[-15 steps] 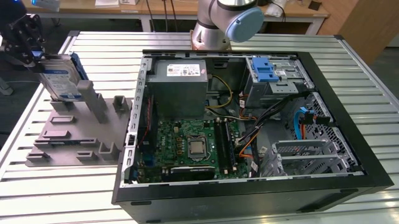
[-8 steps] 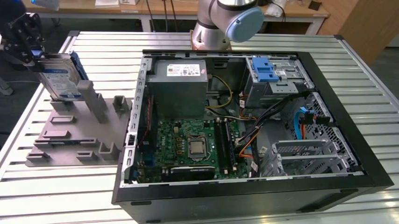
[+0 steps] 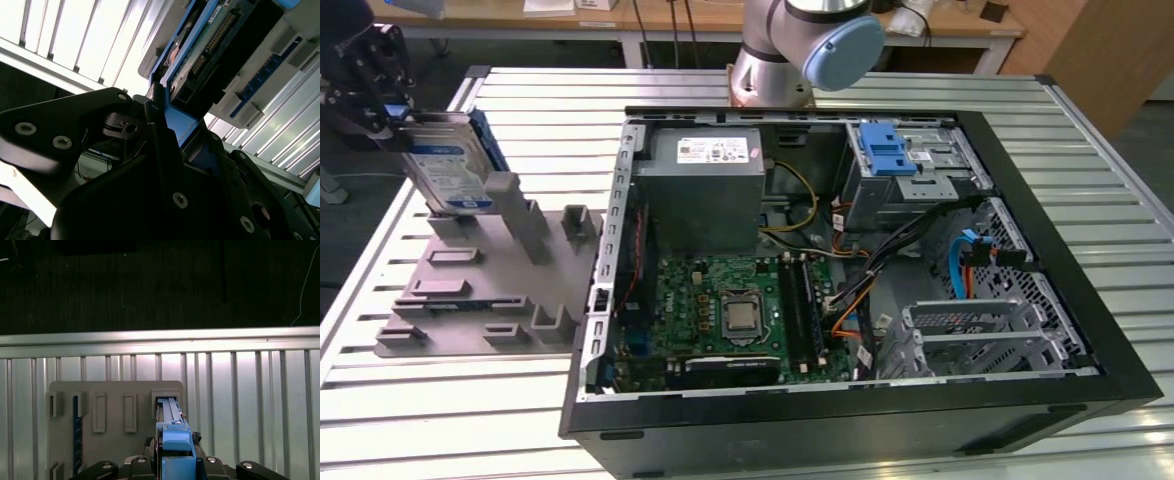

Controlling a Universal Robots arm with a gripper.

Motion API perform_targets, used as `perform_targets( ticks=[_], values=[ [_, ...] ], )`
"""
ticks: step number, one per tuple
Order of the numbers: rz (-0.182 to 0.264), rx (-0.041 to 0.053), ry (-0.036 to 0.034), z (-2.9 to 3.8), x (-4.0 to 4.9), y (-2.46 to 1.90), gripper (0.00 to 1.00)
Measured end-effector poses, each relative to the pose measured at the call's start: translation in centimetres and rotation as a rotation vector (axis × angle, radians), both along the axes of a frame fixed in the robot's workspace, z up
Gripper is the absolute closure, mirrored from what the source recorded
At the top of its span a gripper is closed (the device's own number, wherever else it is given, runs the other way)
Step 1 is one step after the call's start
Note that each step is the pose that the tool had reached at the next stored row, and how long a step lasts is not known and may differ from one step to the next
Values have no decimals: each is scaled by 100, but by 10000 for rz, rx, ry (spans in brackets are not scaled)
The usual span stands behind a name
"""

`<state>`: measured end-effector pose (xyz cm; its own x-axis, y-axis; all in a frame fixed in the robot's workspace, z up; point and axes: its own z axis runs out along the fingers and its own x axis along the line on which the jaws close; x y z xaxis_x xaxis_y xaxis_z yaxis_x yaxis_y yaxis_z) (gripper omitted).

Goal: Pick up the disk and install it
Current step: 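Pick up the disk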

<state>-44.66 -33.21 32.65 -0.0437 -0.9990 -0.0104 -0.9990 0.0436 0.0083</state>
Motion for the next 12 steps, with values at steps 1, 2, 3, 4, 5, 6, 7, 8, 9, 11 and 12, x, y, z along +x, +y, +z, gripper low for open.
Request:
perform_targets(
  ticks=[1, 2, 3, 4, 5, 6, 7, 8, 9, 11, 12],
  values=[
    [0, 1, -1, 3, 0, 0, 64],
    [0, 2, 0, 9, 0, 0, 64],
    [0, 2, 0, 16, 0, 0, 64],
    [0, 2, 1, 25, 0, 0, 64],
    [0, 3, 0, 36, 0, 0, 64],
    [0, 3, -1, 47, 0, 0, 64],
    [0, 5, 0, 58, 0, 0, 64],
    [0, 6, 0, 68, 0, 0, 64],
    [0, 6, 0, 76, 0, 0, 64],
    [0, 8, -1, 87, 0, 0, 64],
    [0, 8, 0, 94, 0, 0, 64]
  ],
)
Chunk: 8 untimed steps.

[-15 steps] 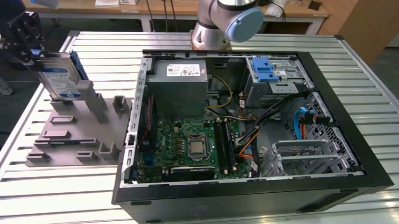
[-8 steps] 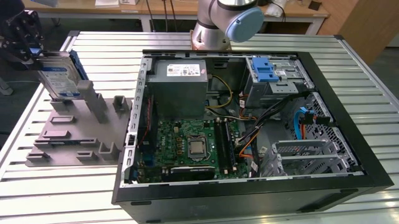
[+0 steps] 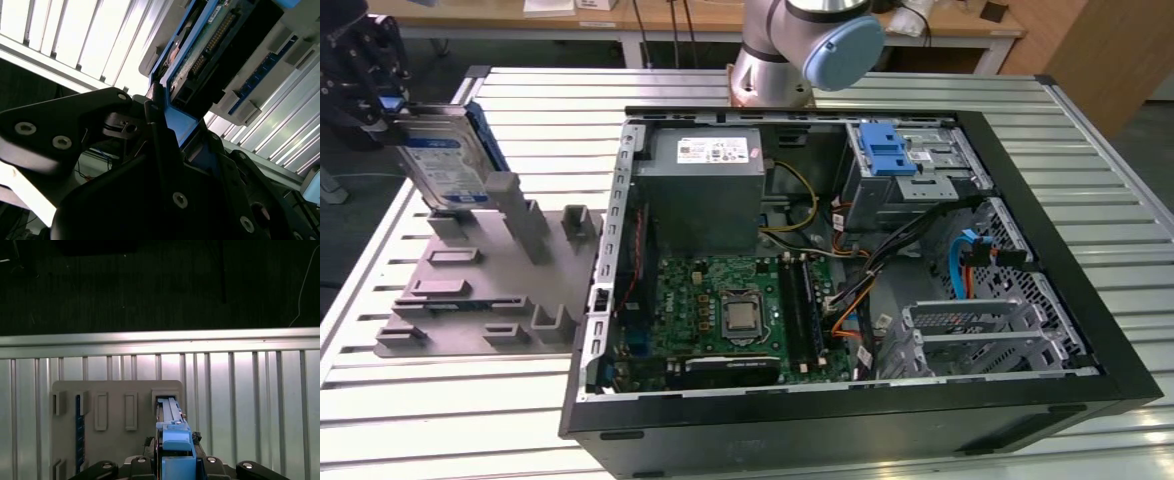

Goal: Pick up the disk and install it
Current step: 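Pick up the disk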

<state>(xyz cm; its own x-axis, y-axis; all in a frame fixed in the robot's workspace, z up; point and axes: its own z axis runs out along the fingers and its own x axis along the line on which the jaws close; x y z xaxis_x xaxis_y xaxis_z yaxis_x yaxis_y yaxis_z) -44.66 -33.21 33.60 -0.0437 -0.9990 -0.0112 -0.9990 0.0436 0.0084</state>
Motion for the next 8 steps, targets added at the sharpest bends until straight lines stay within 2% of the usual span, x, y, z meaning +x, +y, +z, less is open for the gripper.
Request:
perform_targets(
  ticks=[8],
  values=[
    [0, 0, -1, 59, 0, 0, 64]
  ],
)
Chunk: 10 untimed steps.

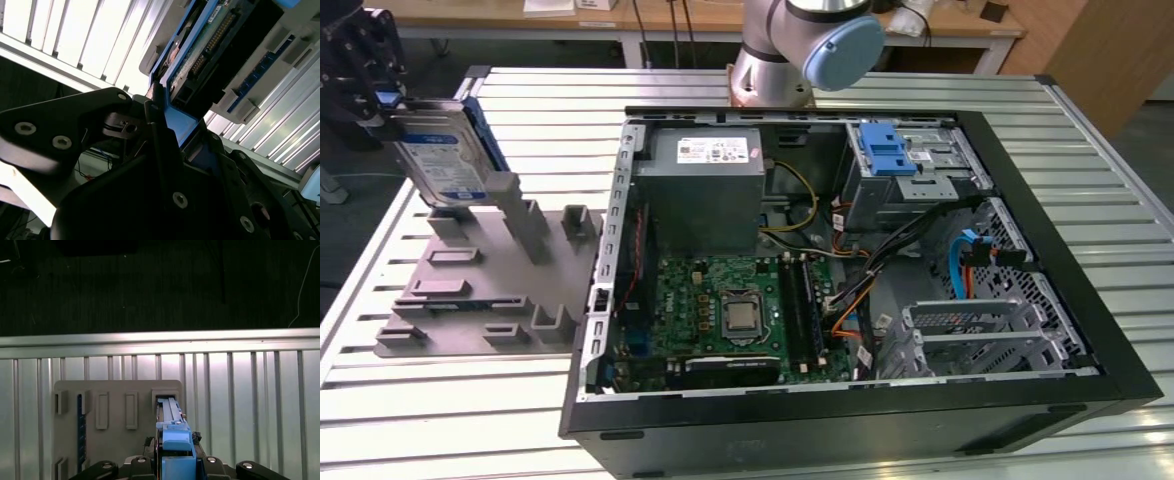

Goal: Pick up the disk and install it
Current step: 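Pick up the disk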

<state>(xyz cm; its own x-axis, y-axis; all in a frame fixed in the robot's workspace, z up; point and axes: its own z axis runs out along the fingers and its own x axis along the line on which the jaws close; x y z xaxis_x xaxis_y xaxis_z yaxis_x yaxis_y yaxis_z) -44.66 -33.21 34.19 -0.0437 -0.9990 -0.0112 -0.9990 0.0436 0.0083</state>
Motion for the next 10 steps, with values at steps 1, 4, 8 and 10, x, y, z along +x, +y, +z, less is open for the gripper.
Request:
perform_targets(
  ticks=[1, 4, 8, 10],
  values=[
    [0, 0, 0, 8, 0, 0, 64],
    [0, 0, 0, 29, 0, 0, 64],
    [0, 2, -1, 55, 0, 0, 64],
    [0, 2, 0, 68, 0, 0, 64]
  ],
)
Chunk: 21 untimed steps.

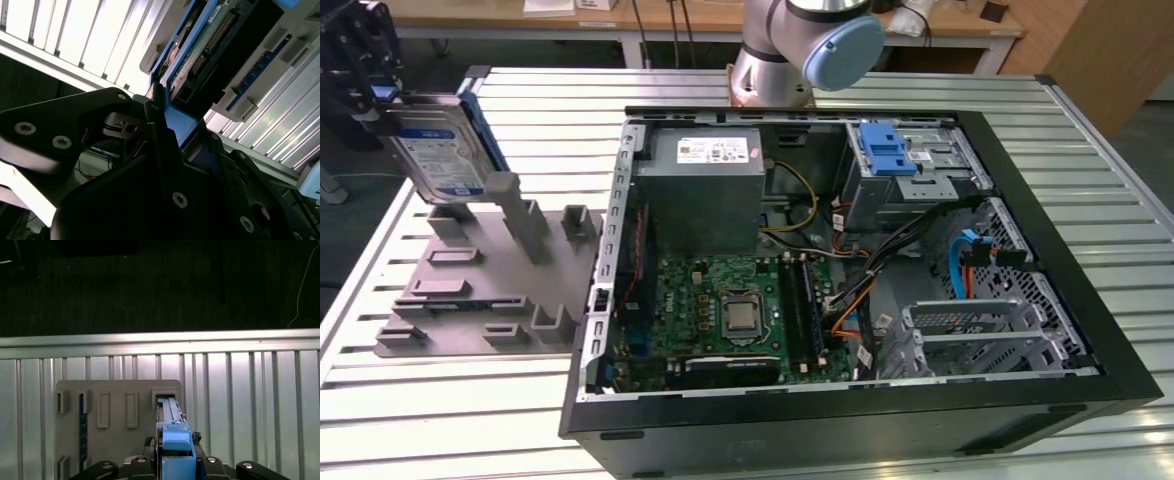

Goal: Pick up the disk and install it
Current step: 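Pick up the disk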

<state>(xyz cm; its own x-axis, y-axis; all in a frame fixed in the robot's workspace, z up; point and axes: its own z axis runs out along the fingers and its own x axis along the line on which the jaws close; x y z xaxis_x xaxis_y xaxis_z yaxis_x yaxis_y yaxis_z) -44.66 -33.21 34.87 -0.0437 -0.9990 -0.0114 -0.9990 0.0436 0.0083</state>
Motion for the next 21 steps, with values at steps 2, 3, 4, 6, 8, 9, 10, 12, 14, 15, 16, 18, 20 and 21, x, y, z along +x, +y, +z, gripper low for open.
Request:
perform_targets(
  ticks=[2, 3, 4, 6, 8, 9, 10, 12, 14, 15, 16, 18, 20, 21],
  values=[
    [0, 0, 0, 13, 0, 0, 64],
    [0, 0, 0, 20, 0, 0, 64],
    [0, 0, 0, 26, 0, 0, 64],
    [0, 0, 0, 40, 0, 0, 64],
    [0, 1, 0, 55, 0, 0, 64],
    [0, 1, -1, 61, 0, 0, 64],
    [0, 1, -1, 68, 0, 0, 64],
    [-1, 1, 0, 82, 0, 0, 64],
    [0, 1, -1, 95, 0, 0, 64],
    [0, 1, 0, 102, 0, 0, 64],
    [0, 1, 0, 108, 0, 0, 64],
    [0, 2, -1, 119, 0, 0, 64],
    [0, 1, 1, 135, 0, 0, 64],
    [0, 1, 1, 143, 0, 0, 64]
  ],
)
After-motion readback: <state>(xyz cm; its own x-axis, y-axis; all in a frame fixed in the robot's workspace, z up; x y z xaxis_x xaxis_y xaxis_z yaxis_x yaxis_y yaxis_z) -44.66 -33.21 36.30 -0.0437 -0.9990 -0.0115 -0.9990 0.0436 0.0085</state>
